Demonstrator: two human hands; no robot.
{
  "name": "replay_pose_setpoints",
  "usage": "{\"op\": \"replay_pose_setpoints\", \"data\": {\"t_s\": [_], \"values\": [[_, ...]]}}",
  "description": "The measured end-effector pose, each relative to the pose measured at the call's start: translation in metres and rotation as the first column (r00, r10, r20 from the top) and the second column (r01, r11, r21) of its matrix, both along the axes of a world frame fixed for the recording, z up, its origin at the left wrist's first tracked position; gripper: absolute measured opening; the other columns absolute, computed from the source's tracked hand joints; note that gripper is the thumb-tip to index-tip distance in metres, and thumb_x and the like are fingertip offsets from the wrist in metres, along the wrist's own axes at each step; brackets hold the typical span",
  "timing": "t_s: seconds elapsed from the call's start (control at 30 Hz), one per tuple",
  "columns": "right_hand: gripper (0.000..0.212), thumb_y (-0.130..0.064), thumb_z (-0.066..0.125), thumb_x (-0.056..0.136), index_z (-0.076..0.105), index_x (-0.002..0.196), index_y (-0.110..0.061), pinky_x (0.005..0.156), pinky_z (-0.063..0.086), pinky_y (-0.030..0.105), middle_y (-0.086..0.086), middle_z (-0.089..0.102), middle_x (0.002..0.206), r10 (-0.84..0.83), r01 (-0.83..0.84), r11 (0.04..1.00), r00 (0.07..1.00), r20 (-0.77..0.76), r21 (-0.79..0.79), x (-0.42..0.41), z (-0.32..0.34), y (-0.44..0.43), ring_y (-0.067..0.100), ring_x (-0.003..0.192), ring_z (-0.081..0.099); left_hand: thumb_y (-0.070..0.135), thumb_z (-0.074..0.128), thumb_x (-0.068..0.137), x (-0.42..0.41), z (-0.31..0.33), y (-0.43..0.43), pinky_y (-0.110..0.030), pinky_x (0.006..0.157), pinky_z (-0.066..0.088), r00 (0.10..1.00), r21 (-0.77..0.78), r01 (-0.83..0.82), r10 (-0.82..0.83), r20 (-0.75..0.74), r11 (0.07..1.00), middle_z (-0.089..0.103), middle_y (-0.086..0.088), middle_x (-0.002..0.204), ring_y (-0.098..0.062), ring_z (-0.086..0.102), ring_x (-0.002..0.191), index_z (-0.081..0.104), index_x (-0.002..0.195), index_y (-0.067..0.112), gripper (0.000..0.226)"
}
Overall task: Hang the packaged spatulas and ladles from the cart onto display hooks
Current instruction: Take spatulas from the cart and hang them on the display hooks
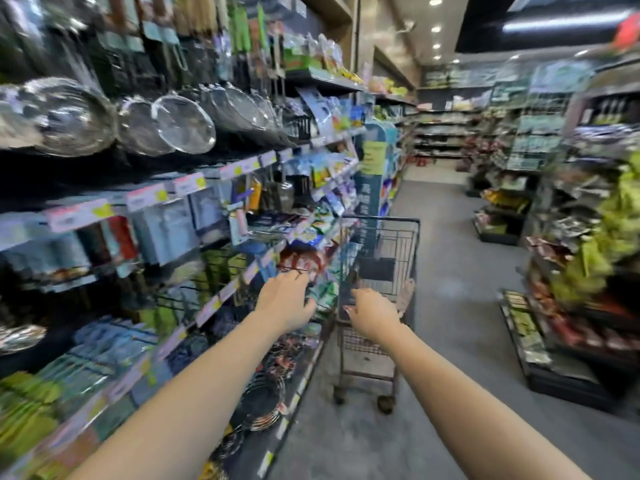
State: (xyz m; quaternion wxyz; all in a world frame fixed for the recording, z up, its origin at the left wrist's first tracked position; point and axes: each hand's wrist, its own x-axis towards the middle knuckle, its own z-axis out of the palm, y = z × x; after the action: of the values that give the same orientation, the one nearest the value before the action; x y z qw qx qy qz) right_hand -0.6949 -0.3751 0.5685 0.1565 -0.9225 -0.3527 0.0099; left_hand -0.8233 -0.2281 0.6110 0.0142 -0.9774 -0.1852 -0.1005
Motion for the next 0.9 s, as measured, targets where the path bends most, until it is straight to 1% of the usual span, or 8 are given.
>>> {"op": "replay_pose_setpoints", "data": {"t_s": [0.07,0.17,0.33,0.4,0.5,0.6,0.77,0.9], "values": [[0.038,-0.026,0.056,0.095,0.061,0.130,-0.014,0.089,0.055,0.042,0.013,0.066,0.126,-0.036,0.036,0.999,0.999,-0.010,-0.026,0.032,-0.015,-0.010,0.033,0.114,0.065,0.045,0.043,0.103,0.037,-0.014,-0.001,-0.039,0.089,0.054,0.999,-0.030,0.005,-0.007,-0.046,1.000,0.055,-0.005,0.143,-0.025,0.062,0.116,0.043,0.152,0.016,0.057],[0.039,-0.018,0.054,0.093,0.061,0.130,-0.011,0.089,0.057,0.043,0.015,0.066,0.125,-0.076,0.072,0.995,0.995,-0.066,-0.065,0.073,-0.037,-0.019,0.035,0.111,0.065,0.044,0.046,0.103,0.086,-0.036,0.001,-0.040,0.088,0.053,0.996,-0.066,0.026,-0.031,-0.087,0.997,0.058,-0.005,0.137,-0.025,0.063,0.112,0.048,0.147,0.018,0.051],[0.057,-0.015,0.053,0.091,0.047,0.148,-0.012,0.092,0.058,0.045,0.015,0.054,0.146,-0.145,0.132,0.987,0.979,-0.143,-0.093,0.150,-0.075,-0.013,0.035,0.120,0.062,0.043,0.046,0.102,0.178,-0.078,0.010,-0.039,0.091,0.053,0.991,-0.122,0.059,-0.074,-0.115,0.991,0.055,-0.005,0.143,-0.025,0.061,0.117,0.048,0.147,0.018,0.052],[0.061,-0.016,0.053,0.091,0.044,0.151,-0.013,0.090,0.058,0.044,0.014,0.059,0.141,-0.171,0.156,0.982,0.973,-0.154,-0.106,0.185,-0.092,-0.005,0.035,0.117,0.064,0.043,0.047,0.101,0.216,-0.096,0.017,-0.040,0.093,0.052,0.988,-0.138,0.074,-0.091,-0.128,0.988,0.054,-0.006,0.145,-0.026,0.059,0.122,0.047,0.148,0.018,0.053],[0.049,-0.016,0.055,0.090,0.055,0.139,-0.015,0.086,0.059,0.042,0.013,0.070,0.122,-0.196,0.173,0.976,0.963,-0.185,-0.135,0.243,-0.118,0.015,0.035,0.106,0.067,0.042,0.048,0.100,0.278,-0.125,0.038,-0.042,0.102,0.049,0.984,-0.157,0.083,-0.106,-0.146,0.984,0.057,-0.008,0.140,-0.028,0.055,0.128,0.051,0.143,0.017,0.049],[0.034,-0.015,0.056,0.088,0.064,0.122,-0.014,0.084,0.061,0.042,0.011,0.071,0.115,-0.236,0.201,0.964,0.948,-0.212,-0.173,0.302,-0.138,0.040,0.032,0.099,0.068,0.043,0.048,0.099,0.341,-0.152,0.064,-0.044,0.106,0.047,0.976,-0.176,0.088,-0.121,-0.183,0.980,0.057,-0.008,0.139,-0.029,0.055,0.129,0.052,0.139,0.017,0.048],[0.038,-0.012,0.052,0.088,0.063,0.125,-0.010,0.084,0.061,0.043,0.011,0.070,0.116,-0.304,0.249,0.945,0.910,-0.283,-0.213,0.379,-0.169,0.077,0.031,0.099,0.068,0.042,0.048,0.100,0.428,-0.183,0.104,-0.046,0.101,0.049,0.949,-0.201,0.099,-0.153,-0.274,0.975,0.058,-0.010,0.136,-0.031,0.058,0.123,0.051,0.139,0.014,0.048],[0.044,-0.012,0.050,0.090,0.060,0.133,-0.011,0.090,0.060,0.045,0.012,0.068,0.124,-0.328,0.257,0.936,0.883,-0.336,-0.239,0.433,-0.203,0.094,0.032,0.109,0.067,0.042,0.048,0.101,0.483,-0.209,0.131,-0.045,0.099,0.050,0.933,-0.212,0.091,-0.158,-0.324,0.973,0.058,-0.010,0.139,-0.030,0.060,0.122,0.049,0.146,0.013,0.053]]}}
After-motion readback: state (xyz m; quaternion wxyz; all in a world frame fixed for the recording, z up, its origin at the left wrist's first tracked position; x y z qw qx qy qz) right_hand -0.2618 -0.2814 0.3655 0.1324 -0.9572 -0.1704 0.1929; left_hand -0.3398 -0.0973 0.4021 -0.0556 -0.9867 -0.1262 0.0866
